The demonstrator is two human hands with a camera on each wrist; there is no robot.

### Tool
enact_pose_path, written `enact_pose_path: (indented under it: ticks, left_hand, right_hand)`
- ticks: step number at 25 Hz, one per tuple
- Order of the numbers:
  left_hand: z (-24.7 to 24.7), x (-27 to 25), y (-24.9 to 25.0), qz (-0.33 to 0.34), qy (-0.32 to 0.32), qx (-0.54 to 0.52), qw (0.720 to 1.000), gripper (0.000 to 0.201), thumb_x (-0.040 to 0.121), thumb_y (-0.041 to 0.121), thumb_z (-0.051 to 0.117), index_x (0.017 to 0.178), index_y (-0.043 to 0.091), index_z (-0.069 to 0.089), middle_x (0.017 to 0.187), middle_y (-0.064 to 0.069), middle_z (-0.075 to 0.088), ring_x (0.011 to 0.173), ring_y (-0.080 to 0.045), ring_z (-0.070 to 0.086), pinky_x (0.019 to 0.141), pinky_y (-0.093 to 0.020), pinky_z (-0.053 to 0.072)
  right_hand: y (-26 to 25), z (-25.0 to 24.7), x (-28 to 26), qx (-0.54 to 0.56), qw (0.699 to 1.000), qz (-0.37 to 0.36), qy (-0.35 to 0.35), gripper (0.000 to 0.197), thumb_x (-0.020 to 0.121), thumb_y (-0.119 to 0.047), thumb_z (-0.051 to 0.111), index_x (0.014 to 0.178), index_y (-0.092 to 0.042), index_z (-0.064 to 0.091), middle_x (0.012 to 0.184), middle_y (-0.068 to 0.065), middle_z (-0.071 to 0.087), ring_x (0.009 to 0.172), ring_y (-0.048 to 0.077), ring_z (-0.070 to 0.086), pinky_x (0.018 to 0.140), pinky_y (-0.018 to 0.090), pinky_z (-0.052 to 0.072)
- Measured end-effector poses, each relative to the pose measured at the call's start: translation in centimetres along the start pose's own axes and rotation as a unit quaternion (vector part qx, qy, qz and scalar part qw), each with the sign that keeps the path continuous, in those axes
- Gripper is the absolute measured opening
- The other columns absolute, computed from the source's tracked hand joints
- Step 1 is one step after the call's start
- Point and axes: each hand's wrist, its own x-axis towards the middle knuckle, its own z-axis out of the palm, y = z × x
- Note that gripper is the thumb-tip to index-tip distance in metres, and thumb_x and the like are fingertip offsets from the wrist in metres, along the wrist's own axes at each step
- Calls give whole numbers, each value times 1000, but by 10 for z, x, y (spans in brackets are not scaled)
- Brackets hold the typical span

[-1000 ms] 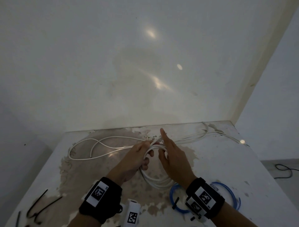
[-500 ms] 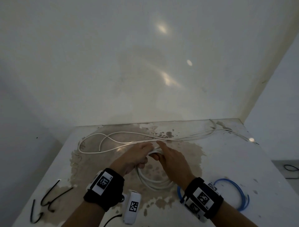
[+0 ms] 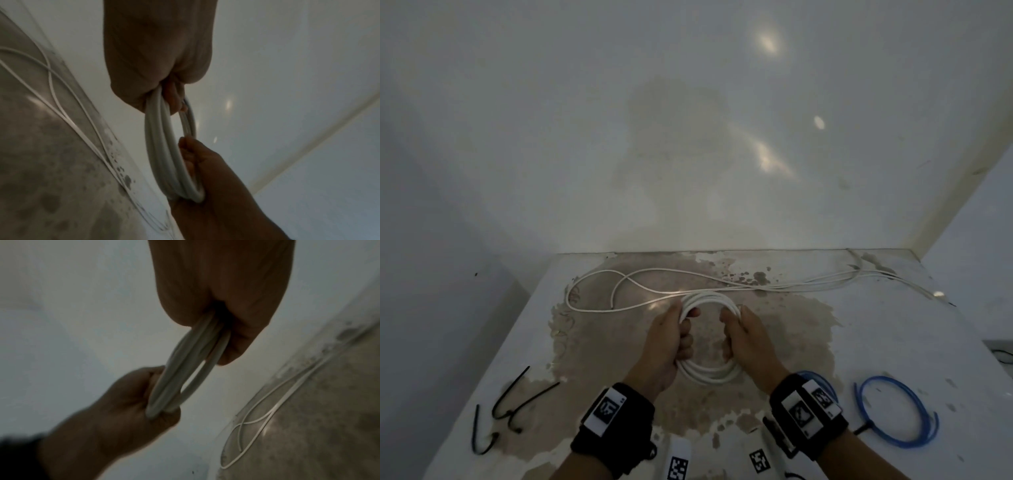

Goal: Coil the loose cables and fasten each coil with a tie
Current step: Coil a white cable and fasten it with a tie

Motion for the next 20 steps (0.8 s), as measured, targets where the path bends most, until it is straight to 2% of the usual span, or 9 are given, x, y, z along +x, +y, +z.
enact_pose_path:
  ticks: [3,6,9,11,13,15,16,18,20]
  left_hand:
    - [-21,12,7,89,9,101,991,32,106,31,33,90,13,55,53,1,29,38,-8,18,40,-18,19]
    - [-37,16,2,223,16,198,954,27,106,25,32,113,29,58,57,-1,40,38,-12,26,42,-21,26]
    - [-42,13,-5,315,9,263,912,21,102,32,42,111,27,61,54,8,49,38,-12,37,39,-23,33]
    - [-45,15,-7,327,19,297,897,16,99,34,49,107,28,62,58,11,54,42,-8,44,42,-25,38]
    - [-47,19,-10,340,23,338,877,19,99,36,47,103,23,61,68,11,61,54,-2,55,52,-23,44]
    - [-50,25,-12,339,22,386,858,22,102,35,43,96,20,58,75,5,63,65,-6,59,62,-32,48]
    - [-53,28,-13,327,21,395,859,22,102,35,42,94,21,56,73,4,60,63,-10,57,63,-37,48]
    - [-59,33,-15,283,11,374,883,23,103,36,40,94,22,55,66,3,51,52,-15,48,55,-42,45]
    - [-61,31,-14,247,-7,300,921,24,104,34,38,102,21,58,65,0,47,45,-15,43,46,-36,43]
  right_hand:
    - [-11,15,-6,156,984,51,-70,33,105,-23,43,74,-13,38,59,1,24,47,16,27,49,32,41]
    - [-14,24,-6,181,980,45,-72,39,105,-24,44,67,-18,37,59,0,22,49,15,21,47,28,32]
    - [-13,27,-3,178,981,47,-62,41,104,-28,47,64,-21,42,57,-2,24,47,13,22,45,26,28]
    - [-10,30,-1,194,977,74,-56,40,103,-29,48,64,-22,43,56,-4,25,45,11,23,44,24,27]
    - [-4,33,-1,158,985,68,-27,35,102,-31,50,71,-16,47,52,-4,33,40,10,29,43,23,31]
    - [1,36,0,69,997,33,0,35,100,-35,52,76,-10,55,46,-2,41,36,13,39,42,26,38]
    - [1,36,1,36,999,17,4,37,100,-38,53,76,-9,57,43,-2,43,34,14,42,42,28,41]
    - [-3,34,3,19,1000,-2,-16,42,100,-39,52,67,-14,56,42,1,43,33,16,44,42,29,43]
    - [-9,38,4,25,999,-4,-45,48,101,-39,50,56,-23,53,43,2,41,34,16,43,42,28,41]
